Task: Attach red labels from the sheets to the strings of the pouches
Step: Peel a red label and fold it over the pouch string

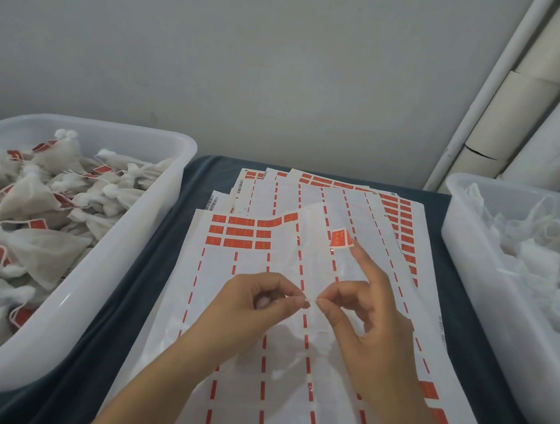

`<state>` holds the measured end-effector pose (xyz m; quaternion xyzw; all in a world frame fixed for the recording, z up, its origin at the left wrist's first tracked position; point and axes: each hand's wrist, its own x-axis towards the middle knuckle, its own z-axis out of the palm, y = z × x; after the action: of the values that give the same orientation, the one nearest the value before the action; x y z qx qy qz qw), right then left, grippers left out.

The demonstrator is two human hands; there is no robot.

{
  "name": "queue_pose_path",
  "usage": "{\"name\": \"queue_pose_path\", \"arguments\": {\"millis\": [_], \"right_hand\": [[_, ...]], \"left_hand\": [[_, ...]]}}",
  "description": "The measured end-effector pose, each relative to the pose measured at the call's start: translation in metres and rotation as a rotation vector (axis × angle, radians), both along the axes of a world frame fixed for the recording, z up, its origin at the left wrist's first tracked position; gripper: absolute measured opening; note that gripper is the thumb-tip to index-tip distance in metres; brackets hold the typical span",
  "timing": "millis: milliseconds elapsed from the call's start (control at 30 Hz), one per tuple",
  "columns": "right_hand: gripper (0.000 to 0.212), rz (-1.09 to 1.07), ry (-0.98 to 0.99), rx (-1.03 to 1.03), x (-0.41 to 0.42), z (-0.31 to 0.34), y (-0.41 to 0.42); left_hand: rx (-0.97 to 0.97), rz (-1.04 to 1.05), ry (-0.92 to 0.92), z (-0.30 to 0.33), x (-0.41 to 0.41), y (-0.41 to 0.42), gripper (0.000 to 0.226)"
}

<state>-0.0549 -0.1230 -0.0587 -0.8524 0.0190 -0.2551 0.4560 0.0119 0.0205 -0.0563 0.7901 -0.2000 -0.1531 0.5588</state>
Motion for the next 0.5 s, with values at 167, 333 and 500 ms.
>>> {"name": "queue_pose_path", "arguments": {"millis": [167, 333, 500], "right_hand": [[0.032, -0.034, 0.114, 0.386, -0.001, 0.01, -0.009], [0.022, 0.03, 0.236, 0.724, -0.004, 0.023, -0.01], [0.03, 0.213, 0.35, 0.792, 0.0, 0.016, -0.003]], "left_hand": [[-0.075, 0.073, 0.084, 0.004, 0.0, 0.001, 0.008], [-0.182, 0.092, 0.139, 0.01, -0.005, -0.001, 0.022], [-0.221, 0.141, 0.15, 0.01, -0.007, -0.003, 0.026]]}}
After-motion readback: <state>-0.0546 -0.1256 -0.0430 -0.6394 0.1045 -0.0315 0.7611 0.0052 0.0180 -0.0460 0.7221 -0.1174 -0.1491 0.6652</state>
